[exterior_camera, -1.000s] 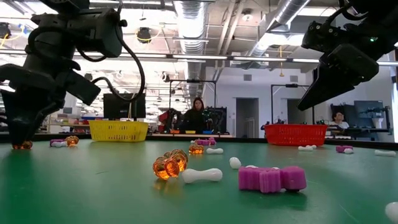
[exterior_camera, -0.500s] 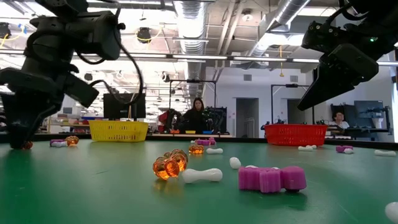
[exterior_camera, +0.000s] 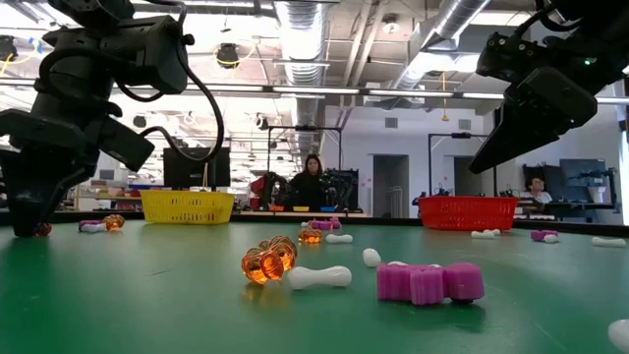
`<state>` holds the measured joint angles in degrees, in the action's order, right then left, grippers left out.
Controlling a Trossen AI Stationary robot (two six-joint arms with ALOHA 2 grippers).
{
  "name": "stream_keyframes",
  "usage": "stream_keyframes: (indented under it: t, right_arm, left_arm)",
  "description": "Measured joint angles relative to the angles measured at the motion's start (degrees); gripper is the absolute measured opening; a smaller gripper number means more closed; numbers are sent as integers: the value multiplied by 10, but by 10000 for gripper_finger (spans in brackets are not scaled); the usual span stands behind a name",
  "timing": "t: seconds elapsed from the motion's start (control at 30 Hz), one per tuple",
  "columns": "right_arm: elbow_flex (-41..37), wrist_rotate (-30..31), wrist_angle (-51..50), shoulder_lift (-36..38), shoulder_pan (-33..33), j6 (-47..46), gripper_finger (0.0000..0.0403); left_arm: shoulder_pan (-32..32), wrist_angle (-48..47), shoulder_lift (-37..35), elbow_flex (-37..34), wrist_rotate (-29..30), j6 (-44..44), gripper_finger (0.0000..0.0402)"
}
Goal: Sort Halloween decoration
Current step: Put the pumpkin toy into the orange bin
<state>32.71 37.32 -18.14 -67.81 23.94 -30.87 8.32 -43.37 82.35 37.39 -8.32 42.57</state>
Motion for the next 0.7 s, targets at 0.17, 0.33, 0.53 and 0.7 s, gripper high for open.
stream_keyframes:
  t: [0.17,0.33,0.53,0.7]
  right_arm:
    - [0,0,1,0,0,0,210]
    - [0,0,2,0,0,0,210]
    - [0,0,2,0,0,0,210]
    - [0,0,2,0,0,0,210]
  left_arm:
    - [0,-3,0,3,3,0,139]
    - [0,-16,2,15,6,-3,87]
    - [0,-12,3,33,6,-19,72]
    - [0,-15,3,58,7,-41,87]
